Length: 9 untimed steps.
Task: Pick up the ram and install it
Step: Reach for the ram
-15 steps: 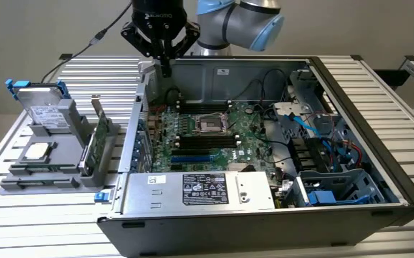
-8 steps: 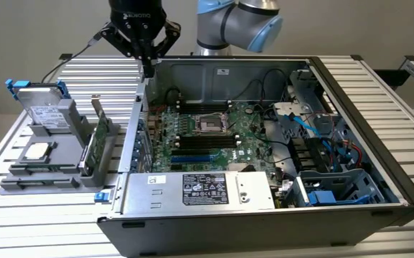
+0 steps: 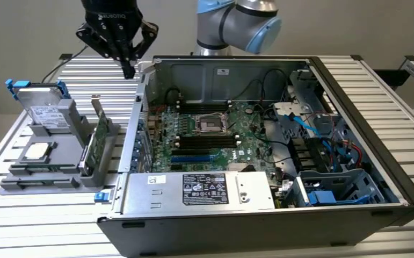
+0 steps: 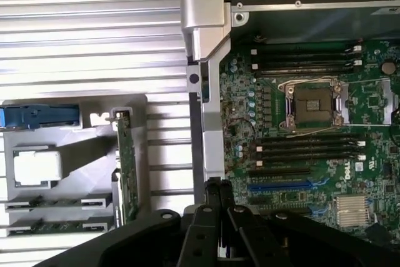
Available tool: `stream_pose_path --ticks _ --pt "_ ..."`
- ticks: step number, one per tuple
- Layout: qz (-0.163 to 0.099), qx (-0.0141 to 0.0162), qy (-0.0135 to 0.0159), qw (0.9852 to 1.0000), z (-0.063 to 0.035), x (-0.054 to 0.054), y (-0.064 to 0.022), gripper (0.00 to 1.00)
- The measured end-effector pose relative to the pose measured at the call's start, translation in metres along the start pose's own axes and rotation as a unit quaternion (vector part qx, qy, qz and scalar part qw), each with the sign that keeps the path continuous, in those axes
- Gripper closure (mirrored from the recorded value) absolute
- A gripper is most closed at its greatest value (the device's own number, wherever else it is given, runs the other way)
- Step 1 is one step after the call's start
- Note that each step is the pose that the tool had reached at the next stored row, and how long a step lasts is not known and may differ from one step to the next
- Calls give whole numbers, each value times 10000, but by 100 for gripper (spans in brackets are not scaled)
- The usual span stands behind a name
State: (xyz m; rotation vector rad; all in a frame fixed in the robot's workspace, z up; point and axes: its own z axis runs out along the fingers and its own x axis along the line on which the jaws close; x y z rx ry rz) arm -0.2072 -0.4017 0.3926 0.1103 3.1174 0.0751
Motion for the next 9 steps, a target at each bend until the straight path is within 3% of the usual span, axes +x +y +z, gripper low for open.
stream_pose_path --ticks 6,9 --pt "-10 0 1 10000 -5 189 -93 90" --pt "-18 0 1 10000 -9 359 -179 90"
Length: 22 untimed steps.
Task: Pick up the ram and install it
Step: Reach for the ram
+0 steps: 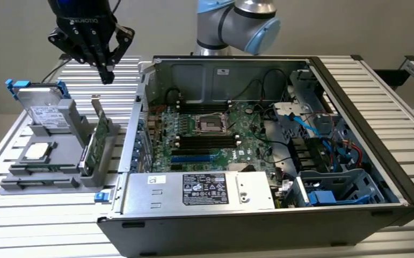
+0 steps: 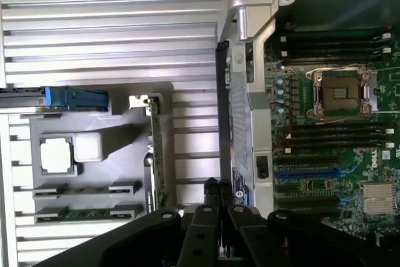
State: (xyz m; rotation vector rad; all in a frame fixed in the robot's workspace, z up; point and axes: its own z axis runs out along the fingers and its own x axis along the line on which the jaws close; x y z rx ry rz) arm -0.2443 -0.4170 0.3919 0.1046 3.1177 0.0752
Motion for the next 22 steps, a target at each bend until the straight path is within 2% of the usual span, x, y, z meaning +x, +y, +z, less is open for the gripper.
stream_pose_path --ticks 17,22 --pt "-25 -1 1 10000 3 532 -211 90" --pt "-26 -1 1 10000 6 745 -264 90"
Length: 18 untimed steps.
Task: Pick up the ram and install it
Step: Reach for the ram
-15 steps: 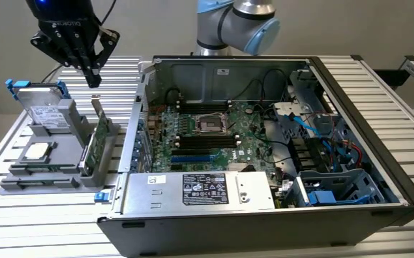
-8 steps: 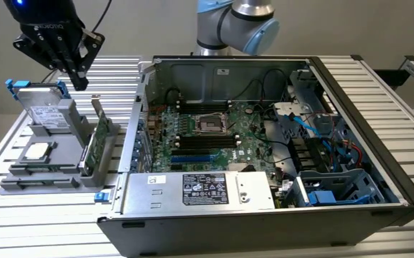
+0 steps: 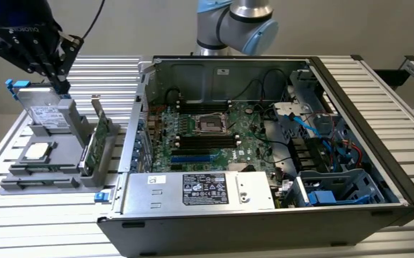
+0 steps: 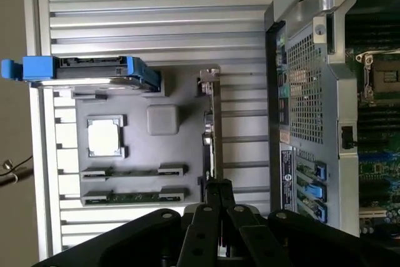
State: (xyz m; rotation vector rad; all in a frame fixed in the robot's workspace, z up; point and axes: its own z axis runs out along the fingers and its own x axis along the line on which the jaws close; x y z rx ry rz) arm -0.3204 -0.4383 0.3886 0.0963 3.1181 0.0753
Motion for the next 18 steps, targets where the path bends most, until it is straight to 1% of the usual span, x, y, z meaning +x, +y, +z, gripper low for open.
stream_pose_path --ticks 5,9,13,14,15,18 --pt "1 1 8 10000 5 224 -48 90" --pt "2 2 35 10000 15 402 -82 90" --pt "4 5 73 10000 24 575 -113 90" --pt "5 6 90 10000 27 600 -117 90" --pt "5 6 101 9999 27 602 -117 90" --pt "5 6 101 9999 26 603 -117 90"
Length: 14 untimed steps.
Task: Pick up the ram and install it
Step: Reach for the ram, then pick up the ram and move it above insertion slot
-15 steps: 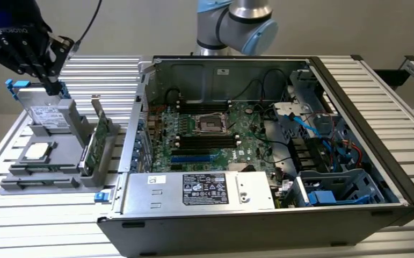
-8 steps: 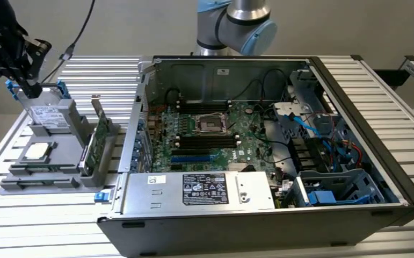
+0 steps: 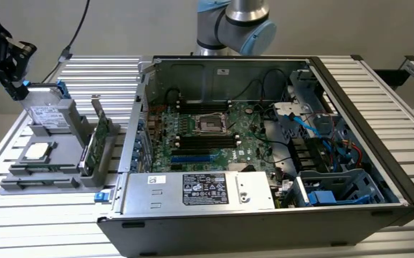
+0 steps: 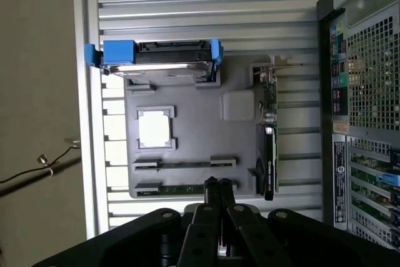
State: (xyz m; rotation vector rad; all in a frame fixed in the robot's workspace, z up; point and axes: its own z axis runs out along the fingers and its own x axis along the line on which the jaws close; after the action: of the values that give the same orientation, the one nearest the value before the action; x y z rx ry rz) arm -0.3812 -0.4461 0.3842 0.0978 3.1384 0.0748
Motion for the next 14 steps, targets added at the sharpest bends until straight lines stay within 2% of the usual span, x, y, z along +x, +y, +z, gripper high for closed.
stream_pose_path --ticks 13,14 --pt "0 1 1 10000 2 0 -1 90" --pt "-1 -21 -17 10000 8 17 -1 90"
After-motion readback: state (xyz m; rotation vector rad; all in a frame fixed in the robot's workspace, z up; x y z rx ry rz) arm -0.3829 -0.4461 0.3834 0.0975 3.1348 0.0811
